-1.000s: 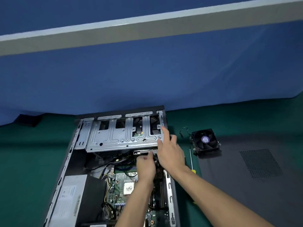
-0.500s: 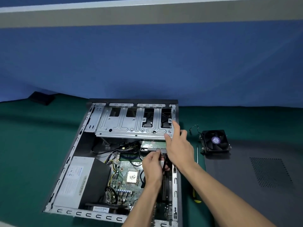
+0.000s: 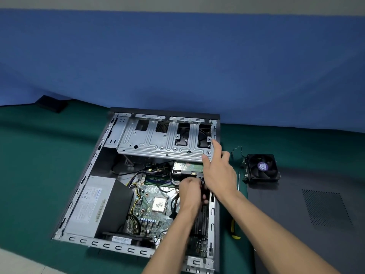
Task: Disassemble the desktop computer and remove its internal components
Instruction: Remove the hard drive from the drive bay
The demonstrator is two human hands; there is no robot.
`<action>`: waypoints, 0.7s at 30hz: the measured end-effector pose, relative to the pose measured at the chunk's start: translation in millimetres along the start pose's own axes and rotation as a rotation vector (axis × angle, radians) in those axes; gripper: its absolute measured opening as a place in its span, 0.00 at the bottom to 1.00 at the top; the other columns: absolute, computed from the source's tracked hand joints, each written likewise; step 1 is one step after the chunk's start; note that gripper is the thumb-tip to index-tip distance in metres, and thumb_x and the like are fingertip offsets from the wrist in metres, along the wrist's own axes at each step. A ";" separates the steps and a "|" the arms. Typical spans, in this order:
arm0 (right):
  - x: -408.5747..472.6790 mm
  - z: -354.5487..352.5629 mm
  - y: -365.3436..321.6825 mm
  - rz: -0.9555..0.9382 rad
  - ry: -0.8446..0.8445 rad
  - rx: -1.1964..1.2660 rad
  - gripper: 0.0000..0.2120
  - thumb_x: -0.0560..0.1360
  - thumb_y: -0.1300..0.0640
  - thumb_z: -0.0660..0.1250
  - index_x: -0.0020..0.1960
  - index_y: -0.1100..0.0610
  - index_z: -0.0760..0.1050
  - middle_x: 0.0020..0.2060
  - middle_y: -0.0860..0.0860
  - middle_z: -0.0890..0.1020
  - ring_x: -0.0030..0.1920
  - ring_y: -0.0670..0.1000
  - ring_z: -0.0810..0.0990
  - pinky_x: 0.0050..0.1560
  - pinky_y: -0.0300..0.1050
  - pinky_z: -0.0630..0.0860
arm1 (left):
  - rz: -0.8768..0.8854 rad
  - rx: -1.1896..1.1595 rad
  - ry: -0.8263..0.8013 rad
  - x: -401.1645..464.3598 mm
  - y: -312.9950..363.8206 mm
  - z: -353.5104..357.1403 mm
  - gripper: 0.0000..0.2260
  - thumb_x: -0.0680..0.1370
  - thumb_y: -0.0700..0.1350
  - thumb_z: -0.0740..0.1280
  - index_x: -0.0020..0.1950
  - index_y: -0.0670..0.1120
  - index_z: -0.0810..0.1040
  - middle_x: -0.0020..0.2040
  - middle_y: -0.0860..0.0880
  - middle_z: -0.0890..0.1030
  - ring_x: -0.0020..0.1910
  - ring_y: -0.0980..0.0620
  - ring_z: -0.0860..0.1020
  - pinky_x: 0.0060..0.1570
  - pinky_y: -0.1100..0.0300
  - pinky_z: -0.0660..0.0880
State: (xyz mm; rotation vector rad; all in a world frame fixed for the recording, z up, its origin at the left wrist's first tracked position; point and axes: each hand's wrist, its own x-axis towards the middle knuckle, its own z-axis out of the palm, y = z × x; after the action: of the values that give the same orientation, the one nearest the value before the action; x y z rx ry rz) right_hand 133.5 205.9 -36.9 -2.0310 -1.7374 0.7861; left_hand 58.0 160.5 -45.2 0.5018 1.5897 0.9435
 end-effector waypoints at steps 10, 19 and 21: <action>8.1 -11.2 12.5 -0.106 -0.183 -0.069 0.34 0.78 0.49 0.59 0.73 0.38 0.39 0.62 0.54 0.64 0.36 0.55 0.75 0.41 0.48 0.71 | 0.122 0.024 -0.138 12.4 -3.1 -4.0 0.27 0.80 0.45 0.60 0.20 0.49 0.70 0.20 0.54 0.63 0.19 0.58 0.59 0.19 0.66 0.56; 5.1 -13.0 7.8 -0.074 -0.166 -0.037 0.33 0.78 0.52 0.59 0.73 0.37 0.41 0.63 0.53 0.64 0.40 0.56 0.77 0.44 0.49 0.72 | 0.131 0.103 -0.271 7.9 -2.2 -23.0 0.11 0.79 0.36 0.57 0.49 0.41 0.79 0.22 0.52 0.70 0.19 0.58 0.64 0.20 0.68 0.59; -0.1 -16.5 2.3 -0.061 -0.136 -0.128 0.33 0.77 0.50 0.60 0.75 0.40 0.44 0.66 0.55 0.63 0.55 0.58 0.74 0.57 0.52 0.71 | 0.078 0.108 -0.187 12.1 -0.5 -38.6 0.12 0.79 0.36 0.57 0.46 0.41 0.80 0.23 0.51 0.70 0.19 0.57 0.63 0.19 0.66 0.57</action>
State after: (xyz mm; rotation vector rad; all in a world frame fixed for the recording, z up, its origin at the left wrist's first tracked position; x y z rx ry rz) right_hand 145.4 206.8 -25.3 -2.0371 -1.9610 0.8311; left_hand 18.2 157.7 -52.5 0.7117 1.4648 0.8456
